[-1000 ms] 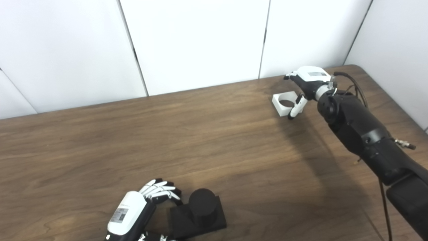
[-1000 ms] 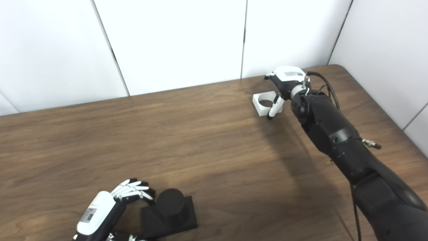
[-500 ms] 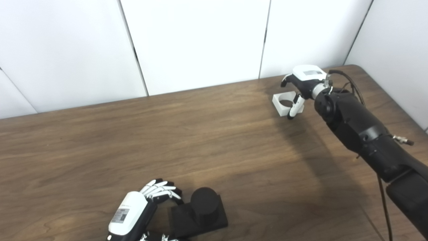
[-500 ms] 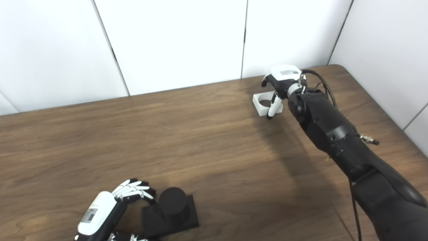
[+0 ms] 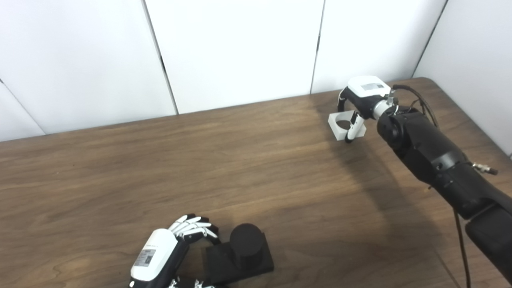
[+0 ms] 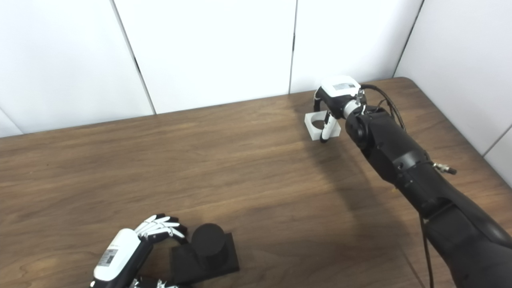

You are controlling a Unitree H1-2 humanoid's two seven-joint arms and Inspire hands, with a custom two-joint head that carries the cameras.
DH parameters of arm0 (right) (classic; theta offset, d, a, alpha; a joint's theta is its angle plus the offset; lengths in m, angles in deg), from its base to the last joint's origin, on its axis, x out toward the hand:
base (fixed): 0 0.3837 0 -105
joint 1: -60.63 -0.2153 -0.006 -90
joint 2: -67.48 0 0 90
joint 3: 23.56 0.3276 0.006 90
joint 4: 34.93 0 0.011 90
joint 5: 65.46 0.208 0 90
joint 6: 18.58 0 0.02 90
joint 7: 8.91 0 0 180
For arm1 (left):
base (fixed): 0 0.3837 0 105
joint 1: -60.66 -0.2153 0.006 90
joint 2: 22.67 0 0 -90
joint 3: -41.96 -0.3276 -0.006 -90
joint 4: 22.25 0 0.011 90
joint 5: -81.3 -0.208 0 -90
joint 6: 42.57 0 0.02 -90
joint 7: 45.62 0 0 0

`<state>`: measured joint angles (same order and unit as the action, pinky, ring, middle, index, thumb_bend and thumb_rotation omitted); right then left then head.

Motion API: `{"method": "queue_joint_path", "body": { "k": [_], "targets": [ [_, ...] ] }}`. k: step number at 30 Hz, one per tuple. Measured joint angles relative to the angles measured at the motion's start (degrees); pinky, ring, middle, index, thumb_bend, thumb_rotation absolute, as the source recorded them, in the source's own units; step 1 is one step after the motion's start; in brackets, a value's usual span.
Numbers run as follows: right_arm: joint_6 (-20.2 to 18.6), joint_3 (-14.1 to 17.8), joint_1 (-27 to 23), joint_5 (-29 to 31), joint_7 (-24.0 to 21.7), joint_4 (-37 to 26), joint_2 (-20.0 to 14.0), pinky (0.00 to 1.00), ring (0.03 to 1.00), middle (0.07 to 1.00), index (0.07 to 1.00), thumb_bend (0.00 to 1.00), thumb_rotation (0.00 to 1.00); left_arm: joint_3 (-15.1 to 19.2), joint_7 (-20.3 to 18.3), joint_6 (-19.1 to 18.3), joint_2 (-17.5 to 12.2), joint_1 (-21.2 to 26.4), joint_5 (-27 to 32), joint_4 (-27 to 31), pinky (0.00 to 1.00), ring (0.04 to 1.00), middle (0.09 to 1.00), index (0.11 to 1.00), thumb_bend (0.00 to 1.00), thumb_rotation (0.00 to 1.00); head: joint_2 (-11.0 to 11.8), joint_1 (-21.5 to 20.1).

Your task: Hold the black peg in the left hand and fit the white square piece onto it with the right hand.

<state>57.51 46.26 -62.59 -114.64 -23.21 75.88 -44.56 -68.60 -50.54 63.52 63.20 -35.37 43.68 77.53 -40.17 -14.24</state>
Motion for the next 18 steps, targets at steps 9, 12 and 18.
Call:
{"method": "queue_joint_path", "body": {
  "k": [9, 12, 18],
  "targets": [
    [0.34, 0.2, 0.23, 0.39, -1.01, -0.33, -0.41, 0.78, 0.854, 0.772, 0.485, 0.52, 0.13, 0.13, 0.0, 0.13, 0.23, -0.17, -0.15, 0.06, 0.92, 0.82, 0.747, 0.483, 0.52, 0.05, 0.17, 0.0],
    [1.14, 0.2, 0.79, 0.49, -1.07, -1.09, -1.12, 0.77, 0.847, 0.757, 0.484, 0.52, 0.12, 0.14, 0.02, 0.21, 0.29, -0.14, -0.17, 0.03, 0.92, 0.818, 0.745, 0.483, 0.52, 0.05, 0.17, 0.0],
    [2.38, 0.67, 3.31, 0.85, -2.57, -6.03, -2.58, 0.79, 0.854, 0.762, 0.484, 0.52, 0.13, 0.17, 0.28, 0.34, 0.48, -0.09, -0.22, -0.12, 0.91, 0.817, 0.745, 0.483, 0.52, 0.05, 0.26, 0.18]
  ]
}}
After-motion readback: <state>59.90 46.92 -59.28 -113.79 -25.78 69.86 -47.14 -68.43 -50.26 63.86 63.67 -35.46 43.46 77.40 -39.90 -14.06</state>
